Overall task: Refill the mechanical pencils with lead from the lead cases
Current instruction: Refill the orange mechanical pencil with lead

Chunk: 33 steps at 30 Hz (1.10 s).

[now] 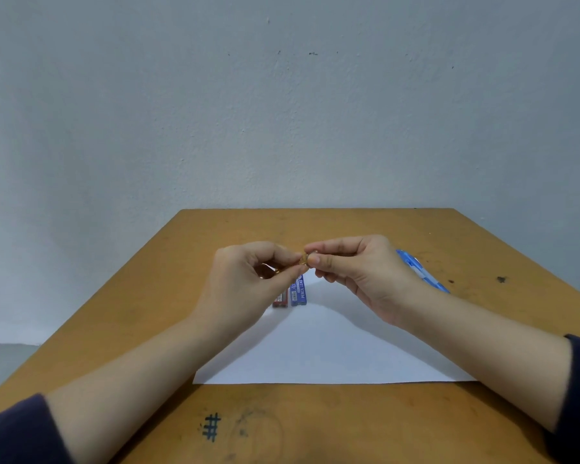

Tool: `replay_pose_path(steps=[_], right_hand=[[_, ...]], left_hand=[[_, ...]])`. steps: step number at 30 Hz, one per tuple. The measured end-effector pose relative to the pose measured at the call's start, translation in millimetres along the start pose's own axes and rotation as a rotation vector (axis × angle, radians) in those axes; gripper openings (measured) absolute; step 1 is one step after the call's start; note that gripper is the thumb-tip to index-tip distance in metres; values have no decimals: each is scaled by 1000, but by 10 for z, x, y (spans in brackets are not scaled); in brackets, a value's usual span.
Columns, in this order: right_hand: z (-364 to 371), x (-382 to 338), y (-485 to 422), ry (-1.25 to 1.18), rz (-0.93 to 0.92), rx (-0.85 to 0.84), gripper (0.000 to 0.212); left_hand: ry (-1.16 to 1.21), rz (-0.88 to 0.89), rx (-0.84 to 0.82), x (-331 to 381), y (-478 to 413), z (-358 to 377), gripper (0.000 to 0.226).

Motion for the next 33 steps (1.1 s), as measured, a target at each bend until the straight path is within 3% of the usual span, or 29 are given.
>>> replay_pose_path(steps=[5, 12, 17, 23, 25, 28, 33], right_hand=[[-70, -24, -69, -86, 17, 82, 12], [-179, -34, -169, -371, 139, 221, 8], [-148, 17, -165, -614, 298, 156, 11], [-49, 17, -150, -737, 320, 109, 25], [-32, 5, -160, -760, 289, 121, 26], [-46, -32, -178, -859, 240, 175, 27], [-126, -120, -161, -976, 231, 231, 41]], left_hand=[[-48, -20, -71, 54, -3, -13, 32], [-85, -117, -125, 61, -14, -24, 33], [28, -195, -170, 63, 18, 37, 20], [-50, 42, -47, 105, 79, 121, 9], [-42, 47, -42, 112, 84, 130, 8], [40, -91, -129, 148, 103, 129, 4], [526, -539, -400, 256, 117, 201, 34]])
Point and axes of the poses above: each hand's wrist, its own y-axis away from the middle knuckle, its own z-axis out of the palm, x = y × z, the point moved 1 cm from there along -y, towards the middle knuckle, and after that the axes turned 15 degrees about -y, right-handed, at the moved point
